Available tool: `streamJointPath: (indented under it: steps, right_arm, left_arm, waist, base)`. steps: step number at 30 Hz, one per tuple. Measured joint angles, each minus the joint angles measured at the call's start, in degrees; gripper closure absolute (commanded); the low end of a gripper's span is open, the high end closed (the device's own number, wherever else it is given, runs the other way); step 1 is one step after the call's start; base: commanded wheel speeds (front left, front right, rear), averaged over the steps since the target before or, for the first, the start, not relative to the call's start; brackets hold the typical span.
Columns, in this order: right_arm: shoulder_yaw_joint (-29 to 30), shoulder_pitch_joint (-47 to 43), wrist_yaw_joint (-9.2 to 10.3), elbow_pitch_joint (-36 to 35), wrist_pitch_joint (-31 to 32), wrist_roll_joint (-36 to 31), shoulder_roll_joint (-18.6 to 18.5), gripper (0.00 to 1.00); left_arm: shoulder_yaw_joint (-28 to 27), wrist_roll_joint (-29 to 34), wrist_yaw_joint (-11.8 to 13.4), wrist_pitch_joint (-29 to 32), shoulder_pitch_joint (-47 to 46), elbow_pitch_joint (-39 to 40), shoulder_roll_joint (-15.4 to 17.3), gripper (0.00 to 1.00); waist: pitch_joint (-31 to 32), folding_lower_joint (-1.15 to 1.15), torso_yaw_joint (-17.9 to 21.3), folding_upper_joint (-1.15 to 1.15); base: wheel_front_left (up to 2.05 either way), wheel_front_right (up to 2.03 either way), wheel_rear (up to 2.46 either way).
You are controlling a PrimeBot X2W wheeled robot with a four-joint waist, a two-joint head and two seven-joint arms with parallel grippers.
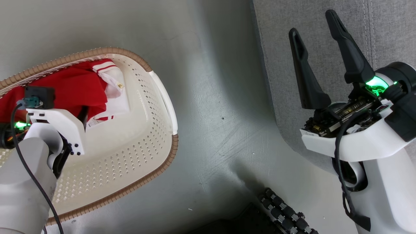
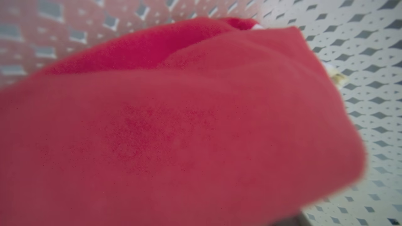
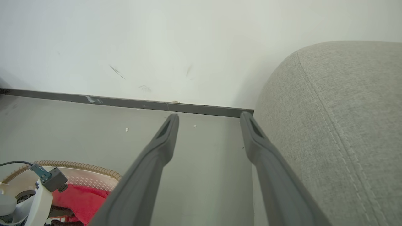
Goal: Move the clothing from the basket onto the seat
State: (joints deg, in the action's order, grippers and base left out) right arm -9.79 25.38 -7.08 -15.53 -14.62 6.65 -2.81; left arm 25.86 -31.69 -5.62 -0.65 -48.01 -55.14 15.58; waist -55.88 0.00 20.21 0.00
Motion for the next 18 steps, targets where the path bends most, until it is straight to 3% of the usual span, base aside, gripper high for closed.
streamJointPath:
  steps: [11, 13, 16, 17, 18]
  right_arm:
    - [-0.1, 1.1, 0.0, 0.4, 0.0, 1.0, 0.0, 0.0]
    - [-0.1, 1.1, 0.0, 0.6, 0.0, 1.0, 0.0, 0.0]
    - [0.1, 1.1, 0.0, 0.7, 0.0, 1.0, 0.0, 0.0]
    - [0.1, 1.1, 0.0, 0.7, 0.0, 1.0, 0.0, 0.0]
    - [0.2, 1.1, 0.0, 0.7, 0.0, 1.0, 0.0, 0.0]
  left_arm:
    - [1.7, 1.0, 0.4, 1.7, -1.1, -3.7, 0.3, 0.0]
    - [2.0, 1.3, 0.4, 2.2, -1.1, -4.3, 0.3, 0.16]
    - [2.0, 1.5, 0.4, 2.2, -1.1, -4.9, 0.1, 0.68]
    - [2.0, 1.5, 0.3, 2.2, -1.1, -5.0, 0.0, 0.8]
    - [2.0, 1.5, 0.3, 2.2, -1.2, -5.1, -0.1, 1.0]
  waist:
    - [-0.4, 0.0, 0.8, 0.0]
    - [-0.2, 0.0, 0.8, 0.0]
    - [0.0, 0.0, 0.9, 0.0]
    - [0.0, 0.0, 0.9, 0.0]
    - [0.1, 0.0, 0.8, 0.0]
  base:
    - [0.0, 0.0, 0.0]
    - [0.0, 0.0, 0.0]
    - [0.0, 0.0, 0.0]
    - [0.0, 0.0, 0.0]
    - [0.0, 0.0, 0.0]
